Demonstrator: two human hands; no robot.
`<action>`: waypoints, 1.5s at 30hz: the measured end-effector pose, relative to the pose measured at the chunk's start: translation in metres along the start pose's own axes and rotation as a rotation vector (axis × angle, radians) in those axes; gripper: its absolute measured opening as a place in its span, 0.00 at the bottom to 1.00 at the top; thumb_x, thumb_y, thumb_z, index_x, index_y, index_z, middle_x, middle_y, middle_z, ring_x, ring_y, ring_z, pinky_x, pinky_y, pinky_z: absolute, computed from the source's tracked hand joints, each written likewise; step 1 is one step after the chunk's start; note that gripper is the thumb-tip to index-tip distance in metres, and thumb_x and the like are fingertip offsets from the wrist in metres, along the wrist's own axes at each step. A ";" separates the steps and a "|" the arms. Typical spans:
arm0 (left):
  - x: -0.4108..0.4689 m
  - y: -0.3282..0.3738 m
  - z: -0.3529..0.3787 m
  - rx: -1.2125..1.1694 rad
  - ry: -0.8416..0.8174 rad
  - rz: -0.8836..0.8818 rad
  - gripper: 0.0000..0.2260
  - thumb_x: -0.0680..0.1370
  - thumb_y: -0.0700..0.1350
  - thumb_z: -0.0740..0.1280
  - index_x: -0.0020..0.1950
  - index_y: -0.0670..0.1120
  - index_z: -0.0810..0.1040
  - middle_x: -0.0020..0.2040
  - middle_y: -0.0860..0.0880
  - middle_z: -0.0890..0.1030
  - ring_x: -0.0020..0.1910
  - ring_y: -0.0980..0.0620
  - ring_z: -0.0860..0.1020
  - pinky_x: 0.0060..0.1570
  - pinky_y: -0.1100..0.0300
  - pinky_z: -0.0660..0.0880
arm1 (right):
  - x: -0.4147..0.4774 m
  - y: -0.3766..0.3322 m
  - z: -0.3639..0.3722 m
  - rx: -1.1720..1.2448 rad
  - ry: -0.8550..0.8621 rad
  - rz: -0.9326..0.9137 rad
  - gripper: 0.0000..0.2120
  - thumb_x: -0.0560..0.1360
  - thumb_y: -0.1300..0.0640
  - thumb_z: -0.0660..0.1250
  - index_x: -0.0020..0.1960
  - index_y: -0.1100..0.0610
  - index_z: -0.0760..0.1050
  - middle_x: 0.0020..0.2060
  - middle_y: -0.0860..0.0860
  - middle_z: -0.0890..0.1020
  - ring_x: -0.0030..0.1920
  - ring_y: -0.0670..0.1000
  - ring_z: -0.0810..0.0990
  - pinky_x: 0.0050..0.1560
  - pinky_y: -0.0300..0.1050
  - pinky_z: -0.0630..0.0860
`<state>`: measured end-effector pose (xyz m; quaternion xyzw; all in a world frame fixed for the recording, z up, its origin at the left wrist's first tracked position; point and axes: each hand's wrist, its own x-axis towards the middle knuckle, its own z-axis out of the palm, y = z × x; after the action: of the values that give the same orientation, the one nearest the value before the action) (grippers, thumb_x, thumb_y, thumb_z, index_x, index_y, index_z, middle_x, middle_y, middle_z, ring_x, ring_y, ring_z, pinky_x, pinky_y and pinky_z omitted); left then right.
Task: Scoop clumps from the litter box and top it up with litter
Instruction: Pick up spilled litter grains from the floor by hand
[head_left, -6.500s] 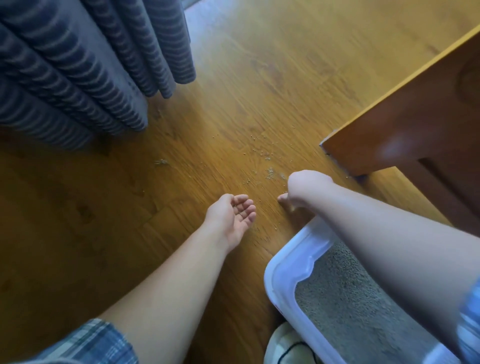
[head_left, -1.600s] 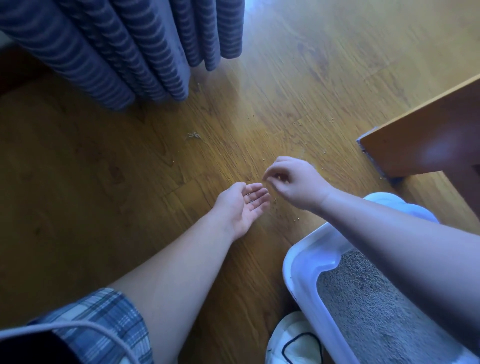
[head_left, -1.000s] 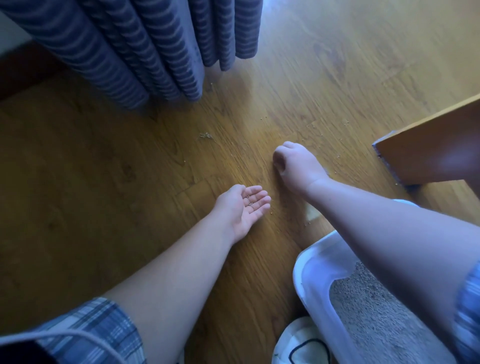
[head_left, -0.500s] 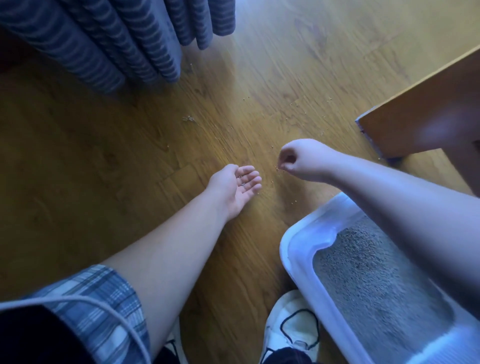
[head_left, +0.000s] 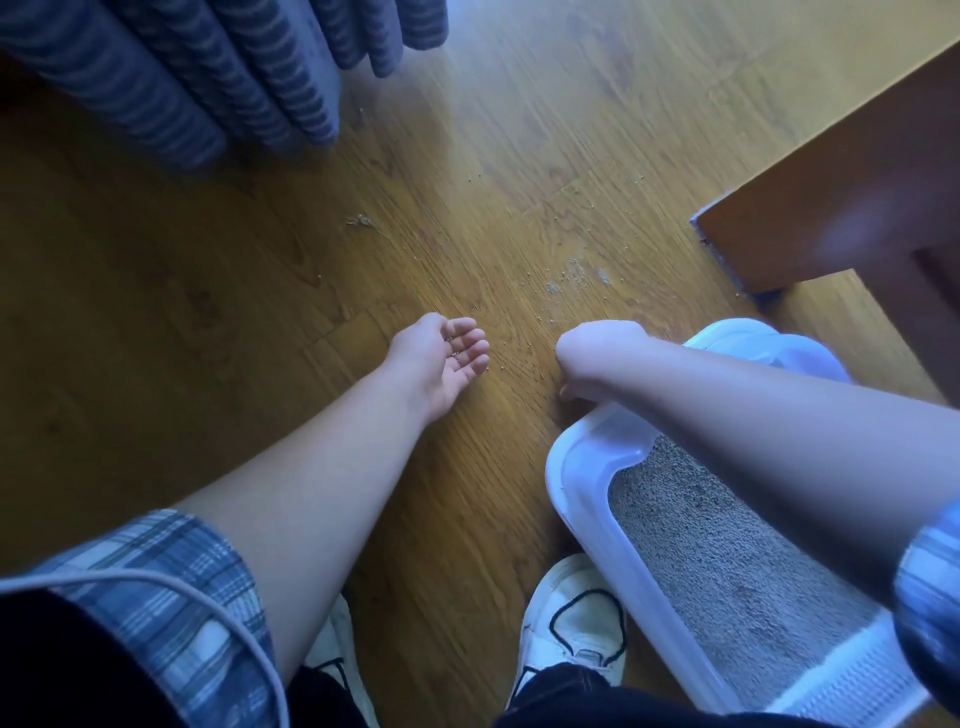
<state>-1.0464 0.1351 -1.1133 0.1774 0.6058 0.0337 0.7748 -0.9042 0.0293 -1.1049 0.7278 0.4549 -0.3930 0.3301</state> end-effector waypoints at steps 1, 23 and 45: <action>0.000 0.000 -0.002 0.000 0.002 0.001 0.13 0.82 0.40 0.53 0.51 0.38 0.77 0.44 0.43 0.77 0.43 0.47 0.78 0.53 0.54 0.78 | 0.001 0.000 0.000 0.002 0.004 0.001 0.13 0.77 0.45 0.66 0.45 0.55 0.75 0.35 0.48 0.73 0.42 0.56 0.77 0.31 0.42 0.66; -0.008 -0.006 -0.011 0.174 -0.084 -0.051 0.15 0.83 0.41 0.52 0.55 0.37 0.77 0.52 0.39 0.79 0.51 0.44 0.80 0.54 0.52 0.79 | -0.010 -0.003 -0.021 0.419 0.141 -0.166 0.14 0.77 0.49 0.63 0.35 0.54 0.74 0.28 0.46 0.76 0.36 0.52 0.77 0.35 0.41 0.71; -0.006 0.013 -0.047 0.123 0.039 0.000 0.15 0.83 0.42 0.52 0.53 0.38 0.77 0.46 0.42 0.79 0.46 0.47 0.79 0.54 0.53 0.78 | 0.015 -0.051 -0.015 -0.177 0.292 -0.188 0.11 0.76 0.58 0.59 0.42 0.52 0.80 0.35 0.47 0.78 0.37 0.54 0.80 0.32 0.41 0.70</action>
<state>-1.0907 0.1568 -1.1136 0.2241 0.6219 -0.0001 0.7504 -0.9435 0.0665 -1.1175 0.6995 0.5968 -0.2709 0.2849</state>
